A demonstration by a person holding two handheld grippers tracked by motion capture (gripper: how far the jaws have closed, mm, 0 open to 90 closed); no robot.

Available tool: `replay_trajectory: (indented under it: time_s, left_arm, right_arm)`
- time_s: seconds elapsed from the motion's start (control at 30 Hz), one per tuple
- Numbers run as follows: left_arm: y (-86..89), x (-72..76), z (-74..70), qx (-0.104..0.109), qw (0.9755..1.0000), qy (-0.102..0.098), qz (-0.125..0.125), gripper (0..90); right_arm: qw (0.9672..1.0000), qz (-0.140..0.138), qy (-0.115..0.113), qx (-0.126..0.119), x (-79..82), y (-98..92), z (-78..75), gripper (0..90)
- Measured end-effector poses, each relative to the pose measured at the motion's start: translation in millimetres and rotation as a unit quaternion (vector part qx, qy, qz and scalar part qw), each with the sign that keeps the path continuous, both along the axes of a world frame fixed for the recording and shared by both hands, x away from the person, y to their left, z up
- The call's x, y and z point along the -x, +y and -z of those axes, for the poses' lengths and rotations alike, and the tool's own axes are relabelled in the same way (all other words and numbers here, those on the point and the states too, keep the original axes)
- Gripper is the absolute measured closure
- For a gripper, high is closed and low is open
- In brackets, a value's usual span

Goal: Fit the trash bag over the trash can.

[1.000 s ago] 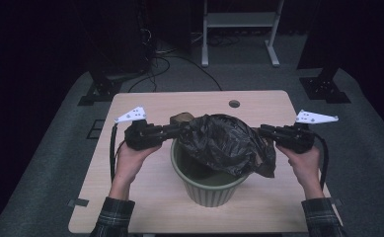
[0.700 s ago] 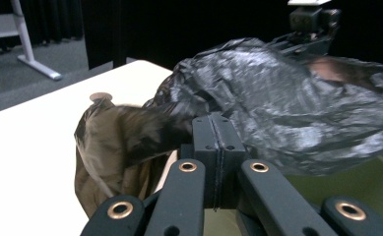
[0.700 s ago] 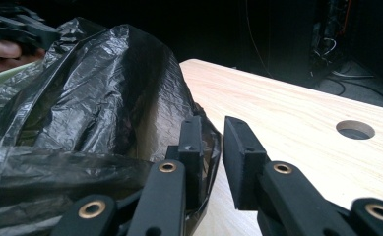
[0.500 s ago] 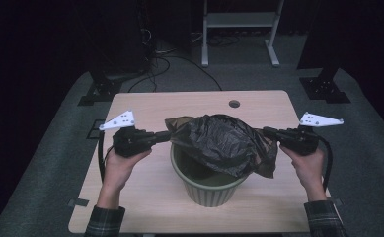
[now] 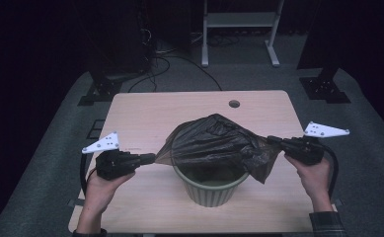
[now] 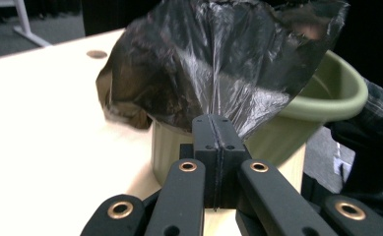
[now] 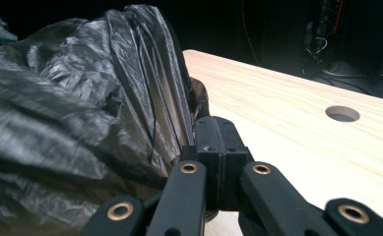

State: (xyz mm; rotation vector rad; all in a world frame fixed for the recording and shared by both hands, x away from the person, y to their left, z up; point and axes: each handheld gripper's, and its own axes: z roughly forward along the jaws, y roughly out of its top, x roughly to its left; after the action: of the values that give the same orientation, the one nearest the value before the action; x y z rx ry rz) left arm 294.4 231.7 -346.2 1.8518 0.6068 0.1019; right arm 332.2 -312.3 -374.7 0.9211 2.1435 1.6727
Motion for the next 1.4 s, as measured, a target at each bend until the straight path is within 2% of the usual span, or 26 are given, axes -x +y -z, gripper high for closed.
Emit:
replay_trajectory:
  time_s: [0.1, 0.2, 0.27, 0.33, 0.43, 0.53, 0.63, 0.8, 0.83, 0.93, 0.97, 1.03, 1.1, 1.13, 1.17, 1.27, 1.3, 1.33, 1.4]
  left_arm:
    - [1.2, 1.4, 12.2, -0.017, 0.9997, 0.015, 0.0, 89.9]
    - [0.9, -3.4, 27.4, -0.035, 0.9988, 0.034, -0.004, 89.9]
    - [0.1, -7.1, 37.1, -0.042, 0.9979, 0.049, -0.002, 89.9]
    - [-0.8, -9.5, 43.9, -0.038, 0.9974, 0.06, 0.009, 89.9]
    - [-6.0, -9.0, 47.7, -0.043, 0.9959, 0.074, 0.028, 89.9]
    - [-11.0, -3.0, 46.8, -0.059, 0.9941, 0.076, 0.05, 89.9]
    - [-10.0, 4.1, 43.8, -0.062, 0.9935, 0.074, 0.06, 89.9]
    - [-1.0, 16.8, 35.6, -0.064, 0.9943, 0.062, 0.059, 89.8]
    - [1.2, 19.1, 35.1, -0.058, 0.9947, 0.061, 0.059, 89.9]
    - [7.0, 25.2, 37.8, -0.04, 0.9964, 0.039, 0.063, 89.9]
    - [8.6, 27.4, 39.2, -0.036, 0.9972, 0.022, 0.062, 89.8]
    - [11.9, 31.2, 43.4, -0.01, 0.9979, -0.015, 0.062, 89.8]
    - [14.4, 34.9, 47.7, 0.024, 0.9964, -0.047, 0.066, 89.8]
    - [14.5, 36.7, 49.2, 0.038, 0.9953, -0.056, 0.068, 89.8]
    - [13.6, 38.4, 50.0, 0.044, 0.9942, -0.061, 0.076, 89.8]
    - [9.7, 40.6, 52.9, 0.034, 0.9929, -0.063, 0.095, 89.7]
    - [8.8, 40.8, 54.7, 0.034, 0.9929, -0.065, 0.094, 89.6]
    - [8.0, 40.6, 56.1, 0.037, 0.9932, -0.065, 0.089, 84.7]
    - [5.8, 41.6, 55.3, 0.03, 0.9936, -0.07, 0.083, 69.8]
  right_arm:
    - [1.0, 0.002, 0.007, -0.005, 3.1, -4.6, 4.4, 90.0]
    - [0.9999, 0.002, 0.015, 0.0, 4.4, -3.5, 12.9, 90.0]
    - [0.9998, 0.0, 0.021, 0.006, 5.6, -2.2, 18.8, 90.0]
    - [0.9997, -0.001, 0.025, 0.009, 7.1, -1.8, 24.6, 90.0]
    - [0.9995, -0.008, 0.029, 0.007, 11.0, -1.3, 30.4, 90.0]
    - [0.9994, -0.012, 0.027, 0.015, 18.7, -0.4, 32.5, 90.0]
    - [0.9994, -0.016, 0.021, 0.022, 27.9, -3.7, 31.2, 90.0]
    - [0.9998, -0.012, 0.0, 0.015, 46.2, -15.7, 20.9, 90.0]
    - [0.9999, -0.012, -0.002, 0.012, 49.5, -18.1, 19.4, 90.0]
    - [0.9997, -0.015, -0.01, 0.014, 58.3, -21.8, 18.2, 90.0]
    - [0.9997, -0.018, -0.012, 0.011, 60.8, -22.6, 18.7, 90.0]
    - [0.9996, -0.025, -0.014, 0.003, 65.0, -23.7, 20.4, 90.0]
    - [0.9996, -0.027, -0.013, 0.0, 67.1, -24.3, 21.9, 90.0]
    - [0.9994, -0.03, -0.014, -0.007, 68.1, -24.8, 22.1, 90.0]
    - [0.9992, -0.035, -0.013, -0.015, 68.9, -25.4, 21.5, 90.0]
    - [0.9991, -0.038, -0.017, -0.012, 72.3, -24.4, 19.8, 90.0]
    - [0.9991, -0.039, -0.016, -0.012, 72.6, -24.2, 20.3, 88.8]
    - [0.9991, -0.035, -0.019, -0.012, 72.8, -24.1, 21.0, 82.8]
    - [0.9991, -0.035, -0.015, -0.017, 72.4, -24.8, 20.7, 75.7]
